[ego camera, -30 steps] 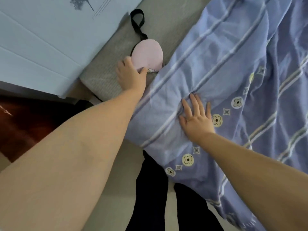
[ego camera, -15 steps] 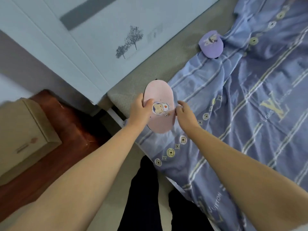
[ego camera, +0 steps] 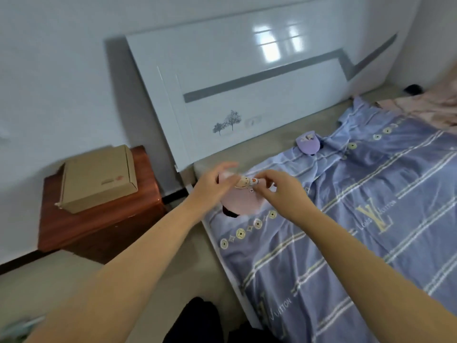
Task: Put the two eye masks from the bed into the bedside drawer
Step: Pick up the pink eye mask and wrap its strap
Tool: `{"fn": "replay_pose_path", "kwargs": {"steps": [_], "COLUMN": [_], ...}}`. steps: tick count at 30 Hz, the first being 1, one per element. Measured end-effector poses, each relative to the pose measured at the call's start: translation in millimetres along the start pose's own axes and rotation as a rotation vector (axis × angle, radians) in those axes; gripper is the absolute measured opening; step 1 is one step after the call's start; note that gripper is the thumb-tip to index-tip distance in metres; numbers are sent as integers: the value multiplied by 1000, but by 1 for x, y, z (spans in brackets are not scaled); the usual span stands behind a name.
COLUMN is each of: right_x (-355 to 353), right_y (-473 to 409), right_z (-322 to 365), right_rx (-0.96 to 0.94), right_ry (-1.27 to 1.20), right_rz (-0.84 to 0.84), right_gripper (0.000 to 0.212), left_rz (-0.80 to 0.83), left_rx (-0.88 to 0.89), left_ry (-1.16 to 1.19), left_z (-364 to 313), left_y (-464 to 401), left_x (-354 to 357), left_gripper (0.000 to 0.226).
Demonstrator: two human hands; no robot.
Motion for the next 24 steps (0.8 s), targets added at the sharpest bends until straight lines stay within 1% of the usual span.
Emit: {"fn": "replay_pose_path", "kwargs": {"steps": [1, 2, 3, 4, 5, 6, 7, 8, 10, 11, 12, 13, 14, 15, 16, 17, 19, 22, 23, 24], "right_x": [-7, -13, -19, -24, -29, -33, -37, -39, -40, -39, -38, -35, -33, -29, -26, -23, -16, -8, -6, -5], "right_y": [1, 2, 3, 3, 3, 3, 3, 3, 1, -1, -3, -6, -9, -12, -13, -15, -16, -16, -16, -17], "right_z": [6, 11, 18, 23, 29, 35, 41, 46, 58, 66, 75, 84, 94, 101, 108, 113, 119, 122, 123, 123], "right_rx": [-17, -27, -35, -29, 4, 54, 102, 142, 175, 162, 152, 141, 135, 127, 118, 111, 125, 181, 197, 211], "right_ry": [8, -7, -43, -105, -202, -326, -446, -578, -797, -866, -932, -991, -1049, -1073, -1078, -1070, -1057, -997, -957, -912], "right_rz": [-28, -52, -80, -99, -106, -84, -28, 62, 220, 240, 227, 194, 150, 103, 61, 19, -75, -189, -216, -243], "right_gripper": [11, 9, 14, 18, 16, 11, 17, 22, 23, 20, 18, 18, 20, 21, 20, 17, 10, 7, 7, 6], "left_rz": [49, 63, 43, 9, -19, -21, -9, 15, 72, 115, 169, 233, 298, 339, 328, 283, 224, 261, 223, 151], "left_rx": [29, 67, 108, 150, 169, 161, 134, 104, 71, 56, 34, 9, -16, -23, -23, -27, -52, -70, -63, -66], "left_ry": [-81, -188, -307, -405, -444, -409, -289, -134, 210, 389, 530, 584, 574, 498, 405, 356, 367, 421, 433, 486], "left_z": [-8, -15, -23, -30, -37, -43, -51, -59, -73, -77, -76, -71, -67, -63, -58, -54, -48, -48, -50, -52], "left_y": [7, 12, 15, 17, 18, 19, 20, 22, 29, 33, 36, 40, 48, 55, 60, 63, 67, 69, 69, 68], "left_x": [-3, -7, -12, -17, -21, -27, -32, -36, -42, -45, -48, -49, -49, -48, -48, -49, -57, -68, -71, -73], "left_gripper": [30, 25, 15, 11, 22, 29, 28, 23, 11, 16, 29, 41, 43, 33, 18, 14, 22, 23, 23, 22]}}
Point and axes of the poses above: each hand's wrist, its own y-axis away from the middle knuckle, its own x-axis out of the palm, z = x × y, the point moved 1 cm from there along -y, towards the middle knuckle, and after that the axes turned 1 degree about -y, right-handed, at the moved point
